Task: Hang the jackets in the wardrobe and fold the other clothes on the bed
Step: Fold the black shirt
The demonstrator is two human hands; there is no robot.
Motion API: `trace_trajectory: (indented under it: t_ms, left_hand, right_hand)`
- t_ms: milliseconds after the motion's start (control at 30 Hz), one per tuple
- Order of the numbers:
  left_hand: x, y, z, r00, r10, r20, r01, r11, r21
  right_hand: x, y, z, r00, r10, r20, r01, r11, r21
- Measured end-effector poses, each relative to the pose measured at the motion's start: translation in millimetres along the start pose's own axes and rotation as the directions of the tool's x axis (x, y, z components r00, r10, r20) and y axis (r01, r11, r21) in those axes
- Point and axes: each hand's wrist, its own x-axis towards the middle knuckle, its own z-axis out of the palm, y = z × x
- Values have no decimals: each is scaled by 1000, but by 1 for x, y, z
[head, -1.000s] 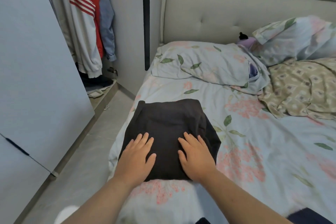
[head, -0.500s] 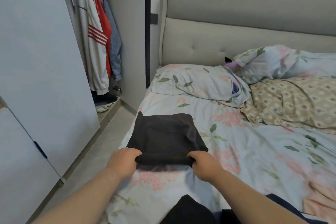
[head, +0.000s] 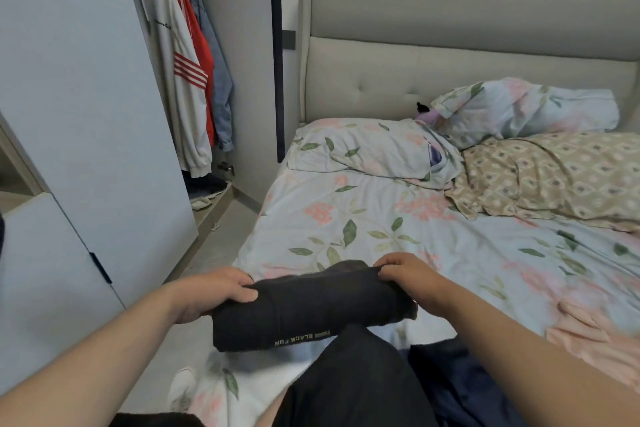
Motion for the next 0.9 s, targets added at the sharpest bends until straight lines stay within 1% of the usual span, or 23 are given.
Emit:
trace_trajectory:
  t_ms: [33, 67, 100, 133, 200, 233, 267, 300, 333, 367, 400, 433, 467, 500, 533, 567, 600, 633, 700, 767, 900]
  left_hand:
    - [1, 0, -1, 999, -19, -49, 14, 995, -96]
    - [6, -1, -1, 992, -39, -121, 21, 989, -145]
    - [12, -3, -1, 978, -55, -201, 23, 987, -156]
    - [19, -5, 0, 960, -66, -272, 23, 987, -161]
    - [36, -10, 5, 922, -93, -375, 21, 981, -192]
    - [44, -14, 8, 906, -106, -410, 21, 978, -206]
    - [52, -18, 11, 890, -110, -443, 21, 979, -202]
    - [59, -21, 14, 871, -101, -482, 22, 986, -166]
    - [65, -24, 18, 842, -79, -533, 37, 995, -90]
    - [69, -27, 23, 793, -45, -608, 70, 997, 18]
    - [72, -29, 30, 714, 45, -699, 94, 983, 160]
    - [74, -29, 39, 635, 206, -745, 81, 941, 329]
    - [76, -30, 50, 608, 378, -698, 44, 862, 505]
    - [78, -30, 62, 631, 507, -586, -2, 758, 653]
    - [81, -33, 74, 697, 559, -449, -43, 658, 752]
    - [84, -38, 84, 764, 543, -349, -64, 602, 796]
    - [88, -44, 91, 821, 482, -307, -51, 597, 801]
    - [94, -51, 95, 849, 426, -312, -22, 620, 785]
    - [104, -63, 97, 842, 396, -367, 20, 657, 754]
    - [111, -67, 97, 830, 405, -383, 24, 661, 750]
    - [122, -73, 98, 819, 415, -395, 16, 673, 740]
  right_hand:
    - [3, 3, 2, 999, 10, -54, -7, 998, 64]
    - [6, 6, 6, 994, 27, -105, -16, 994, 105]
    - [10, 10, 10, 989, 46, -137, -29, 992, 121]
    - [14, 14, 15, 989, 70, -129, -52, 989, 140]
    - [22, 20, 24, 994, 108, -12, -103, 974, 201]
    - [26, 23, 27, 993, 110, 33, -115, 975, 190]
    - [29, 26, 29, 993, 109, 39, -114, 983, 147]
    - [33, 29, 32, 994, 112, 0, -111, 990, 90]
    - [37, 31, 36, 991, 114, -68, -113, 993, 15]
    - [40, 33, 41, 984, 94, -150, -110, 988, -107]
    - [43, 35, 46, 971, 5, -239, -75, 955, -285]
    - [45, 36, 52, 941, -179, -288, 13, 867, -498]
    - [46, 38, 59, 887, -395, -240, 132, 715, -686]
    - [49, 40, 65, 826, -553, -114, 261, 553, -791]
    - [51, 44, 71, 789, -613, 32, 362, 422, -831]
    - [53, 49, 78, 794, -588, 154, 421, 350, -837]
    - [56, 54, 84, 824, -523, 220, 436, 335, -836]
    - [59, 60, 88, 857, -456, 242, 422, 350, -837]
    - [67, 70, 94, 881, -416, 224, 392, 379, -838]
    - [77, 74, 98, 890, -399, 222, 386, 396, -833]
    - [86, 79, 101, 883, -418, 214, 391, 402, -828]
